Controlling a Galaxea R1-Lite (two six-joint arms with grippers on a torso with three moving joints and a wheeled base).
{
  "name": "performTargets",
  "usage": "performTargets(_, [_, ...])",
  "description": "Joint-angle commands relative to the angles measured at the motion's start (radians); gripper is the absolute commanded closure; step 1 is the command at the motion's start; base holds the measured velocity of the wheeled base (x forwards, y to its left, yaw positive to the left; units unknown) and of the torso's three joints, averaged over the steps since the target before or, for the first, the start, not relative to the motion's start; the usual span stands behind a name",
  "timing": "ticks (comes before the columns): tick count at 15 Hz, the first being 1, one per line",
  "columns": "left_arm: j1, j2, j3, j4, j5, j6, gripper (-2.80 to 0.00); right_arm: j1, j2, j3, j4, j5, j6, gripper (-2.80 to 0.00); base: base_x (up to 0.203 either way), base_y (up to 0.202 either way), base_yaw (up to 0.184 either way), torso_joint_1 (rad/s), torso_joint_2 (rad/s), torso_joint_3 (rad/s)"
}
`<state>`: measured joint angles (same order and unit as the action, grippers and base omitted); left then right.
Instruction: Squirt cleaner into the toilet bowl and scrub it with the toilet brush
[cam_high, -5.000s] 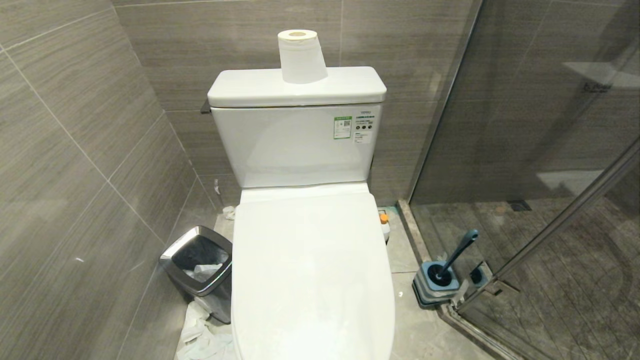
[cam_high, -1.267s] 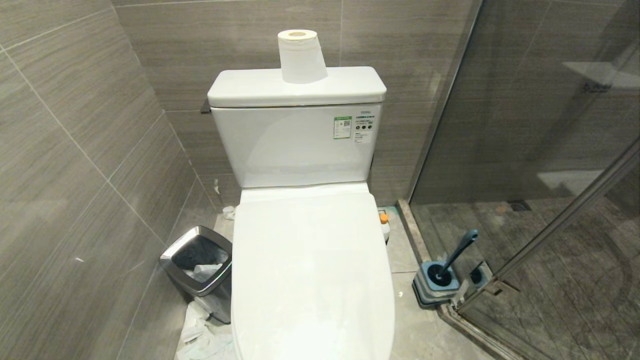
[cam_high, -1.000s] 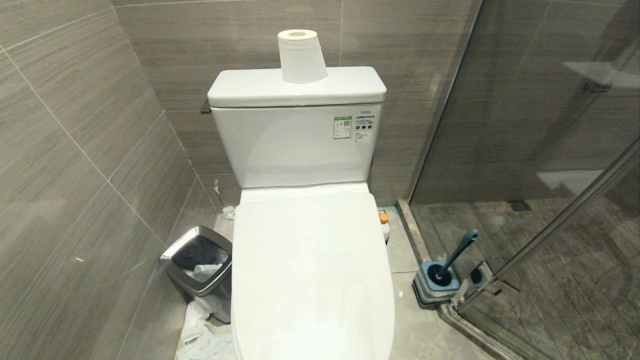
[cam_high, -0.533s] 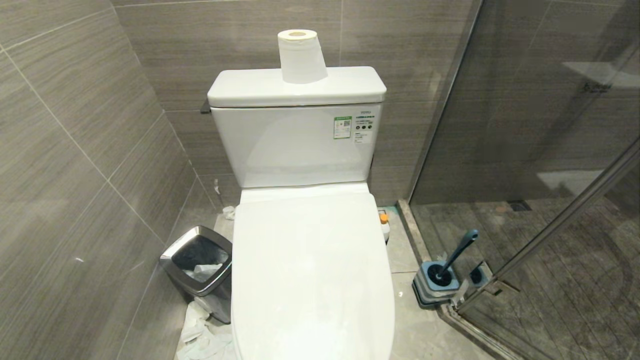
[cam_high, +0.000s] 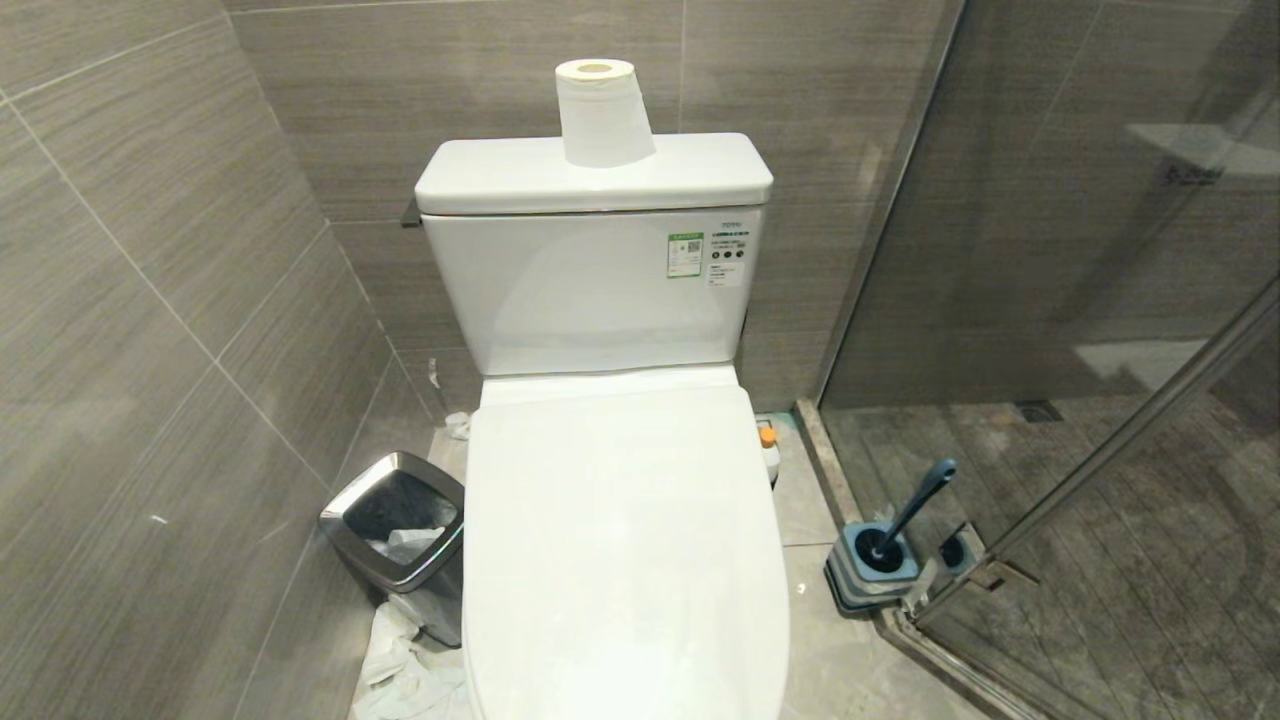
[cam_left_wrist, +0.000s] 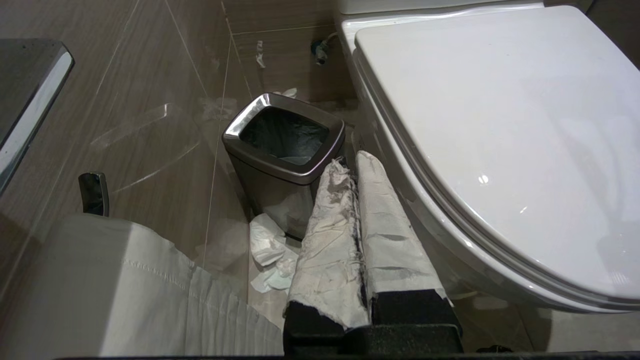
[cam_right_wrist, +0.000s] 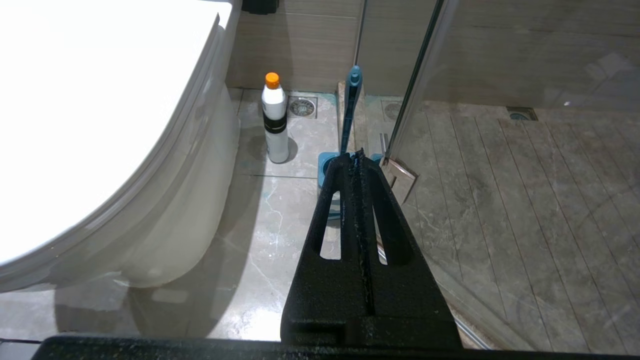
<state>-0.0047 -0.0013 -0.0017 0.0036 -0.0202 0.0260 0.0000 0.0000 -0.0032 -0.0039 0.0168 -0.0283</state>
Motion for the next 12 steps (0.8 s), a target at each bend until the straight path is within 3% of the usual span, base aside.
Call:
performTargets(1, [0.000,0.001,0.000,-0.001,0.000,0.000,0.00,0.000,0.002,0.000,-0.001,0.001,-0.001,0.00,0.000,0.000,0.000,0.000,0.00,0.000])
performTargets(12, [0.000,0.001,0.000,-0.001,0.000,0.000,0.00,0.000,0.002,0.000,-0.001,0.002,-0.001,0.00,0.000,0.000,0.000,0.000,0.00,0.000])
